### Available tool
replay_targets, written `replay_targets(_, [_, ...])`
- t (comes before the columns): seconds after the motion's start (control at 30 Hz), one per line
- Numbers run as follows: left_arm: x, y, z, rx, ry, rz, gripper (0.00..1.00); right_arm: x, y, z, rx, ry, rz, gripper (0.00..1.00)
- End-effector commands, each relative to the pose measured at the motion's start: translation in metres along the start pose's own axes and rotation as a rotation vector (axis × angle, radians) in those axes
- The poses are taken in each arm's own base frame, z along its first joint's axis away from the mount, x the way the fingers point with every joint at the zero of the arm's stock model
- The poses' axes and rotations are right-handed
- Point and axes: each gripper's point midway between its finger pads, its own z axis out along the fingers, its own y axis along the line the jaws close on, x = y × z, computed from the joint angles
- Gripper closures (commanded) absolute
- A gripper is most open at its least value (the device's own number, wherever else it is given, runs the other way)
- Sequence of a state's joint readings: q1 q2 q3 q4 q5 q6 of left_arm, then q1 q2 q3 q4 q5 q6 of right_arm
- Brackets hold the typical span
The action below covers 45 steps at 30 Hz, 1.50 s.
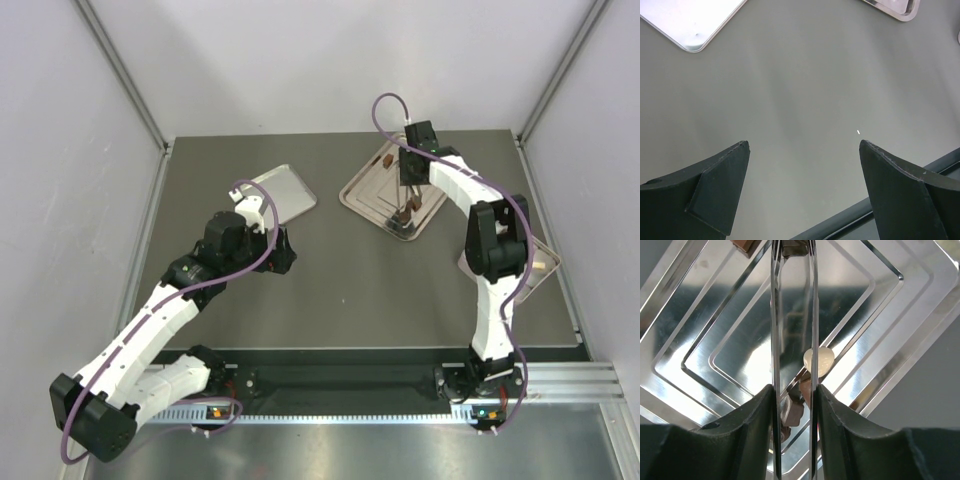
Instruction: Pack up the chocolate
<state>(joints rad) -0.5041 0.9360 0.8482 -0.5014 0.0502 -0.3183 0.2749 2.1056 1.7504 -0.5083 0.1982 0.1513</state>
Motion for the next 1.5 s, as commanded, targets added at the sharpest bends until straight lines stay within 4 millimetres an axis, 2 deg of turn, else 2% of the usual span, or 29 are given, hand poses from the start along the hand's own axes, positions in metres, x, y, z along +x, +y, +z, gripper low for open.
replay_targets(0.0, [-0.012, -0.003, -0.006, 0.002, -0.040, 0.014, 0.04, -0.027, 0.007, -0.007, -0.009, -0.068, 0.008, 0.63])
replay_targets(0.2, [-0.012, -0.001, -0.006, -0.003, -0.040, 0.013, 0.04, -0.030, 0.009, -0.009, -0.018, -0.062, 0.006, 0.66])
replay_targets(0.37, [-0.012, -0.002, -0.006, 0.001, -0.040, 0.013, 0.04, -0.045, 0.003, -0.036, -0.009, -0.092, 0.030, 0.69])
replay_targets(0.47, [-0.012, -0.003, -0.006, 0.003, -0.039, 0.014, 0.04, -0.044, -0.005, -0.054, 0.006, -0.079, 0.053, 0.71])
replay_targets(0.5, [-0.012, -0.003, -0.006, 0.006, -0.040, 0.013, 0.04, -0.034, -0.008, -0.057, 0.013, -0.048, 0.061, 0.72])
replay_targets(0.57, [-0.012, -0.003, -0.006, 0.008, -0.041, 0.012, 0.04, -0.032, -0.012, -0.071, 0.006, -0.050, 0.080, 0.72])
replay_targets(0.6, [-0.012, -0.003, -0.007, 0.006, -0.042, 0.012, 0.04, -0.020, -0.013, -0.073, 0.004, -0.024, 0.081, 0.72])
replay_targets(0.63, [-0.012, -0.003, -0.007, 0.008, -0.041, 0.012, 0.04, -0.023, -0.013, -0.086, -0.007, -0.043, 0.089, 0.73])
replay_targets(0.67, [-0.012, -0.004, -0.007, 0.010, -0.042, 0.012, 0.04, -0.019, -0.014, -0.090, -0.012, -0.041, 0.092, 0.73])
replay_targets(0.7, [-0.012, -0.004, -0.007, 0.013, -0.043, 0.013, 0.04, -0.008, -0.015, -0.092, -0.013, -0.019, 0.092, 0.73])
replay_targets(0.77, [-0.012, -0.006, -0.007, 0.021, -0.042, 0.012, 0.04, -0.006, -0.017, -0.110, -0.026, -0.030, 0.107, 0.73])
replay_targets(0.8, [-0.012, -0.006, -0.007, 0.023, -0.041, 0.013, 0.04, 0.005, -0.017, -0.112, -0.028, -0.007, 0.112, 0.73])
replay_targets(0.83, [-0.012, -0.006, -0.007, 0.025, -0.039, 0.011, 0.04, 0.006, -0.018, -0.125, -0.043, -0.013, 0.116, 0.73])
replay_targets(0.9, [-0.012, -0.007, -0.008, 0.029, -0.042, 0.012, 0.04, 0.020, -0.019, -0.133, -0.046, 0.012, 0.120, 0.73])
replay_targets(0.93, [-0.012, -0.007, -0.008, 0.028, -0.043, 0.011, 0.04, 0.019, -0.023, -0.146, -0.045, -0.006, 0.129, 0.73])
replay_targets(1.0, [-0.012, -0.008, -0.009, 0.033, -0.046, 0.010, 0.04, 0.037, -0.027, -0.154, -0.036, 0.027, 0.129, 0.73])
replay_targets(1.03, [-0.012, -0.009, -0.010, 0.036, -0.046, 0.011, 0.04, 0.038, -0.030, -0.167, -0.039, 0.012, 0.133, 0.73])
replay_targets(1.1, [-0.012, -0.009, -0.011, 0.039, -0.047, 0.008, 0.04, 0.059, -0.037, -0.174, -0.020, 0.054, 0.132, 0.73])
replay_targets(1.13, [-0.013, -0.010, -0.011, 0.044, -0.050, 0.010, 0.04, 0.061, -0.042, -0.185, -0.010, 0.039, 0.142, 0.72])
replay_targets(1.2, [-0.012, -0.012, -0.011, 0.055, -0.048, 0.010, 0.04, 0.085, -0.052, -0.191, 0.020, 0.086, 0.149, 0.72])
replay_targets(1.27, [-0.012, -0.014, -0.012, 0.069, -0.048, 0.009, 0.04, 0.094, -0.063, -0.204, 0.034, 0.082, 0.172, 0.72])
replay_targets(1.3, [-0.012, -0.015, -0.012, 0.073, -0.049, 0.009, 0.04, 0.108, -0.069, -0.205, 0.051, 0.110, 0.177, 0.72])
replay_targets(1.33, [-0.013, -0.016, -0.012, 0.080, -0.049, 0.010, 0.04, 0.111, -0.076, -0.214, 0.074, 0.091, 0.183, 0.72])
replay_targets(1.47, [-0.013, -0.021, -0.013, 0.103, -0.051, 0.010, 0.04, 0.129, -0.101, -0.228, 0.126, 0.103, 0.225, 0.72])
